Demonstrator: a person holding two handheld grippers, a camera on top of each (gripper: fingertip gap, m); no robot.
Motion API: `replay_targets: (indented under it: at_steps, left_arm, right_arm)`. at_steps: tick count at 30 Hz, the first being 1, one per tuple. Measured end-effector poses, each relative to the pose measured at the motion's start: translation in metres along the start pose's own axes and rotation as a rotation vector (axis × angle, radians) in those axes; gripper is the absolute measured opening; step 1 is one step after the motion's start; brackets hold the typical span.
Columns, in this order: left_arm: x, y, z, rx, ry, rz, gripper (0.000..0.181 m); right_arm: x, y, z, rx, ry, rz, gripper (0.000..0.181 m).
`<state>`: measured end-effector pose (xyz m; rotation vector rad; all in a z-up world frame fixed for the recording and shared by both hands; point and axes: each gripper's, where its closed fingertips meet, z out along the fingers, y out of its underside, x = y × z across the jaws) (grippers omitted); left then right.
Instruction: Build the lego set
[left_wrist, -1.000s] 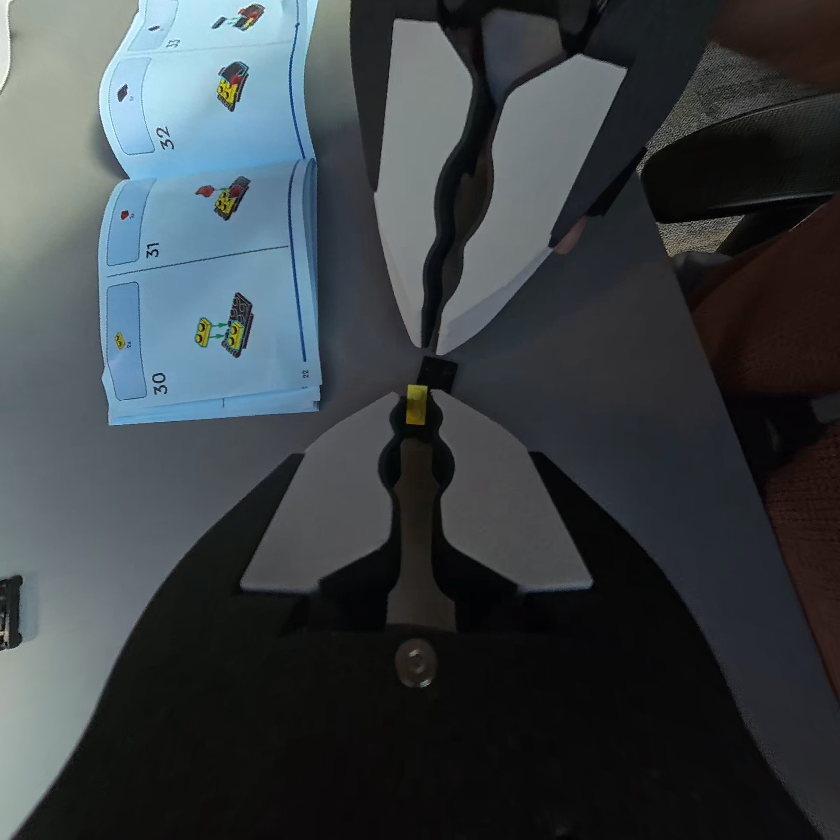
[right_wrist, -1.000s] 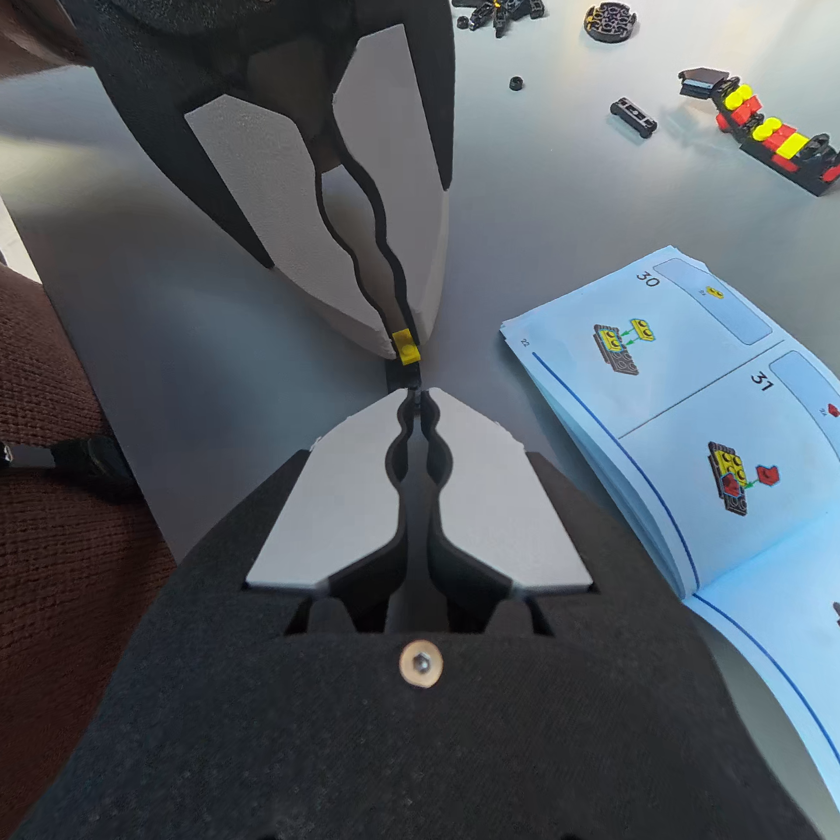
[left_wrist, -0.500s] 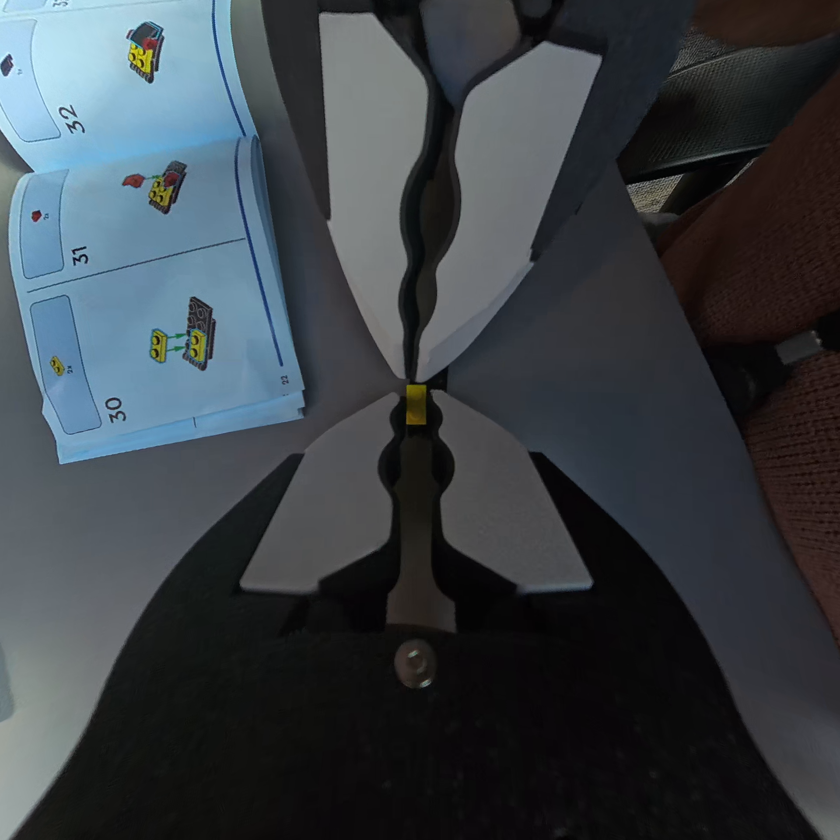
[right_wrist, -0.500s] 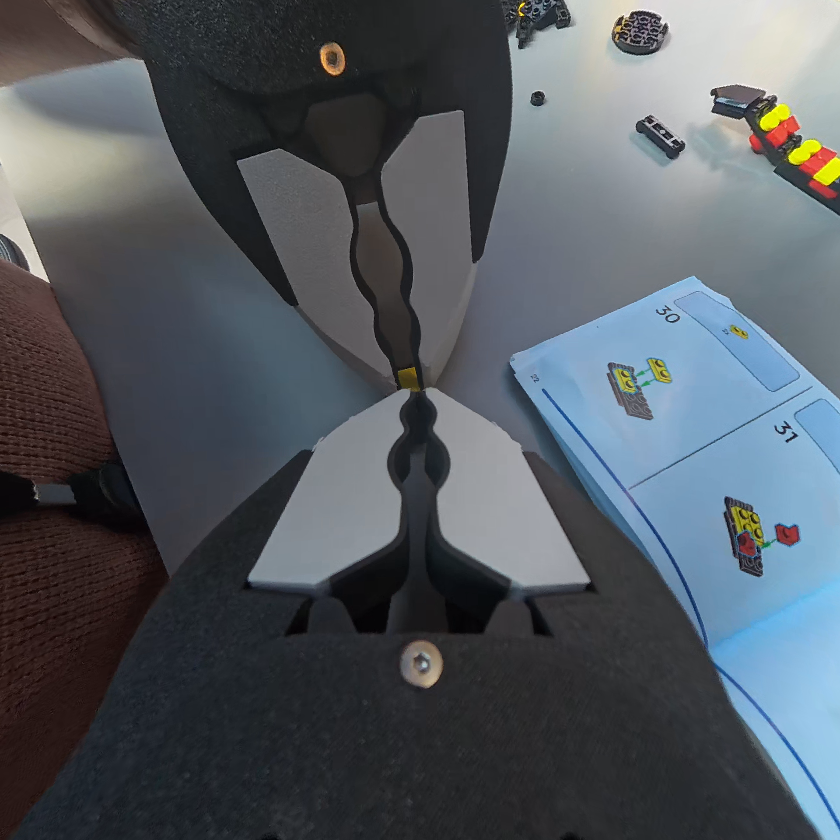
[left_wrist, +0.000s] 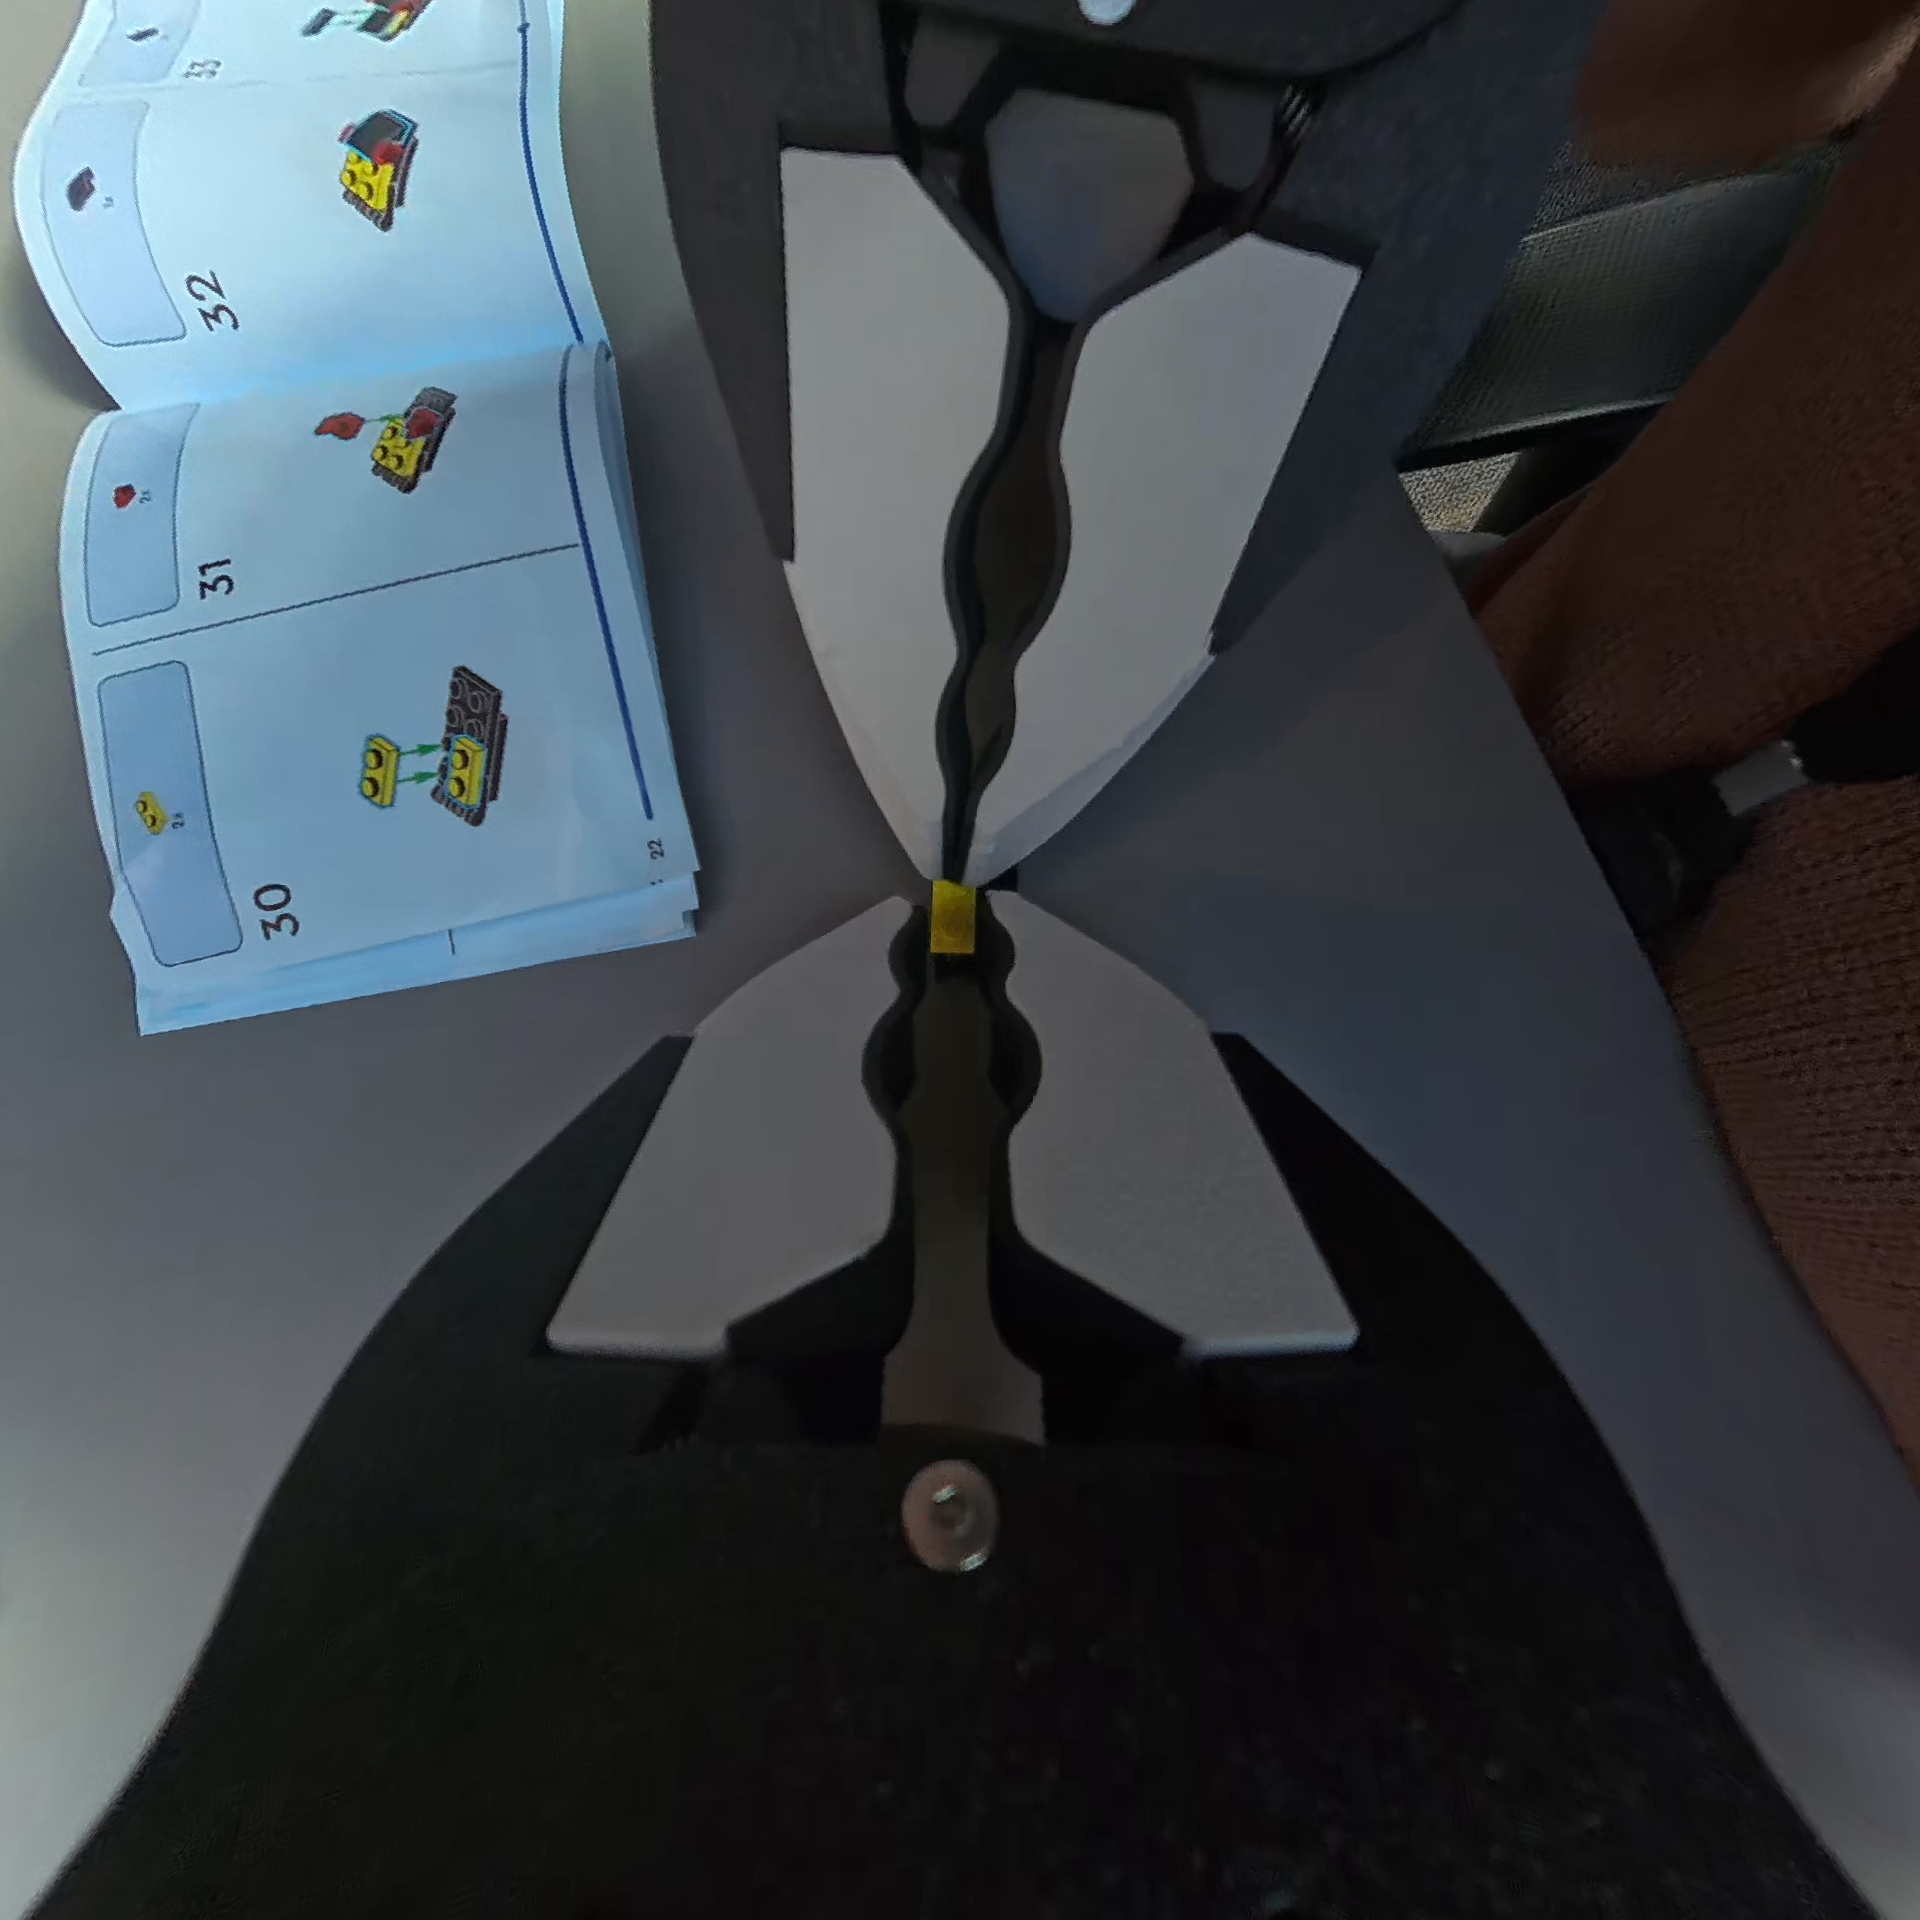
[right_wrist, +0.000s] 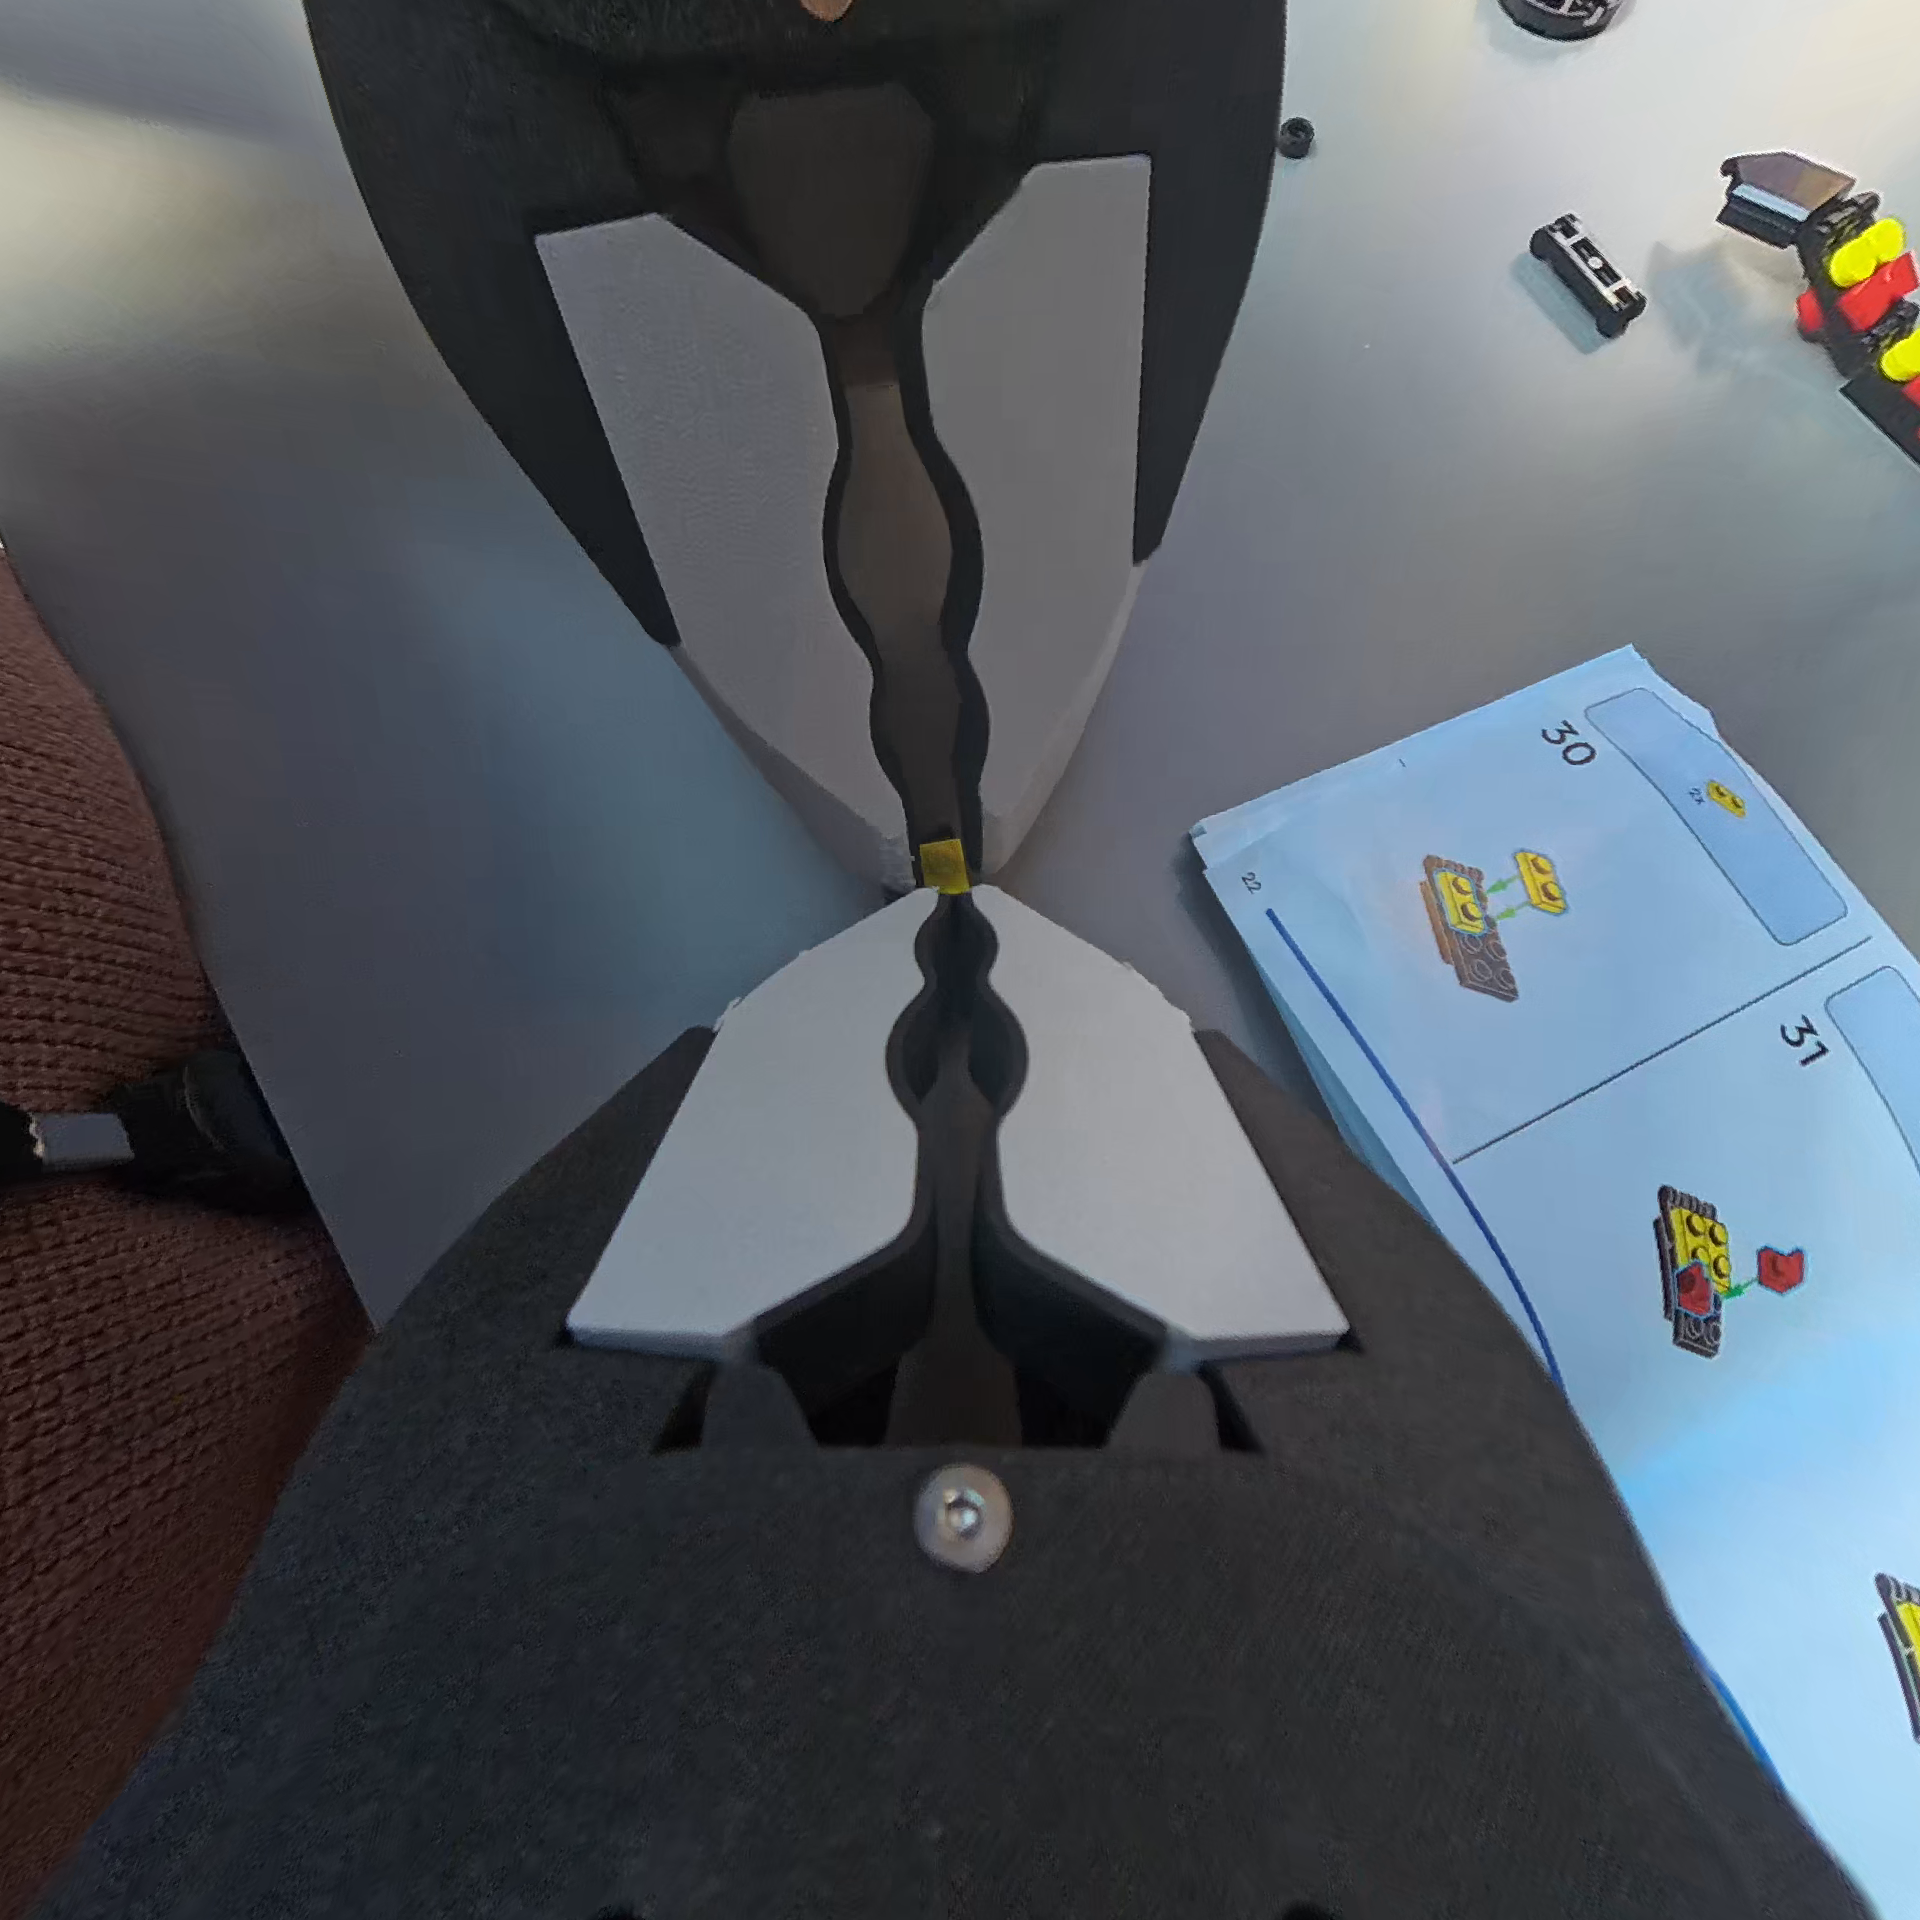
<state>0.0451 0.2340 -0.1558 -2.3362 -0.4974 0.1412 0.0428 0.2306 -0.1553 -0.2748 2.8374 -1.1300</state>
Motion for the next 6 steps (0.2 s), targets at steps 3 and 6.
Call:
replay_targets:
  at_steps: [3, 6]
  left_arm:
    - [-0.0032, 0.0008, -0.0104, 0.034, -0.027, -0.016, 0.009]
    - [-0.0065, 0.0003, -0.0126, 0.059, -0.035, -0.031, 0.007]
  right_arm:
    - [0.0003, -0.0002, -0.0003, 0.012, -0.007, 0.017, 0.0]
    - [0.0017, -0.0011, -0.0033, 0.031, -0.007, 0.033, 0.0]
